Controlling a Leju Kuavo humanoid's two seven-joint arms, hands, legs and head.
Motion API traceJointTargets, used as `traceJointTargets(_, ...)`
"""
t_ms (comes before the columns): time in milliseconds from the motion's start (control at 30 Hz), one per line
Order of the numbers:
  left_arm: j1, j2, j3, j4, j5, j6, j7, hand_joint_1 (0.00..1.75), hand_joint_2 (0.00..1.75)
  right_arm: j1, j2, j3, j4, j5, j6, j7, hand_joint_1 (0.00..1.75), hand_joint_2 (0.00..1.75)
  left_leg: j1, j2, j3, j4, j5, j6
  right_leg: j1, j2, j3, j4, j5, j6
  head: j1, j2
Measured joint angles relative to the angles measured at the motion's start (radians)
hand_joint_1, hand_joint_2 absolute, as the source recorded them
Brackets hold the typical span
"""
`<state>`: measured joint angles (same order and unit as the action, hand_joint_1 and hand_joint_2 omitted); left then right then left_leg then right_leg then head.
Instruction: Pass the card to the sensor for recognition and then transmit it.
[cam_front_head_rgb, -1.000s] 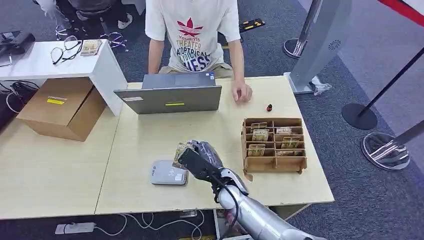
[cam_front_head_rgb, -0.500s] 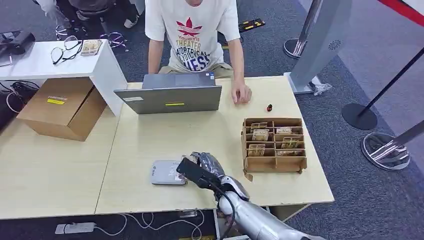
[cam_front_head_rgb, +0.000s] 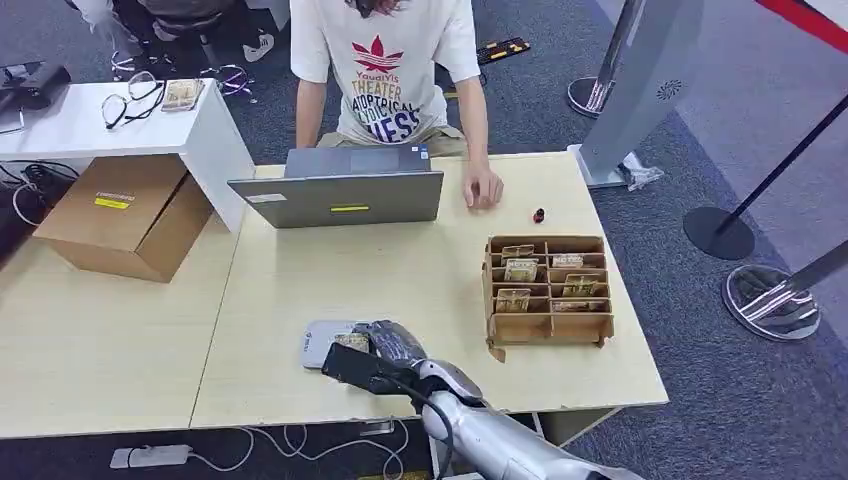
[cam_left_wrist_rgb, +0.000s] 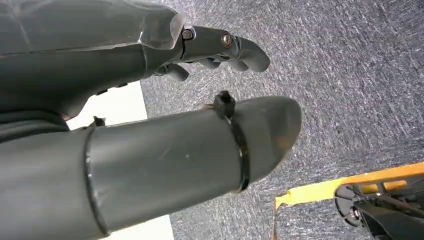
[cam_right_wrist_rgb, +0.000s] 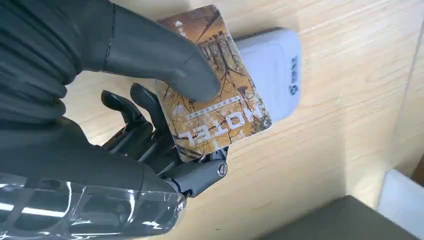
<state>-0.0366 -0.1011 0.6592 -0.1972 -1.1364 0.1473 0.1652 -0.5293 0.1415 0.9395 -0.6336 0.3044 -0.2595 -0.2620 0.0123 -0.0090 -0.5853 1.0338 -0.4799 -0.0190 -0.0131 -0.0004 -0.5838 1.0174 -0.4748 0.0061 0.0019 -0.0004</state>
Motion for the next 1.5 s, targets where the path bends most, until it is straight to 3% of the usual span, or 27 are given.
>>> traceJointTargets(467, 0.0, 0.002, 0.0, 0.0, -0.007, -0.004, -0.006, 0.0, 0.0, -0.053, 0.019, 0.046, 0.019, -0.022, -0.006, 0.03, 1.75, 1.75, 0.0, 0.0, 0.0, 0.0, 0.0, 0.0, 0.0, 0.0, 0.0, 0.0, 0.0, 0.0, 0.0, 0.0)
traceJointTargets(1100, 0.0, 0.003, 0.0, 0.001, -0.007, -0.003, -0.003, 0.0, 0.0, -0.121, 0.04, 0.054, 0.169, -0.012, -0.012, 0.088, 1.75, 1.75, 0.0, 0.0, 0.0, 0.0, 0.001, 0.0, 0.0, 0.0, 0.0, 0.0, 0.001, -0.001, 0.0, 0.0)
traceJointTargets(1500, 0.0, 0.003, 0.0, 0.001, -0.014, -0.002, 0.0, 0.0, 0.0, -0.139, 0.06, 0.101, 0.223, 0.041, 0.051, 0.136, 1.75, 1.75, 0.0, 0.0, 0.001, 0.0, 0.001, 0.0, 0.0, 0.0, 0.0, 0.0, 0.001, -0.001, -0.001, 0.0)
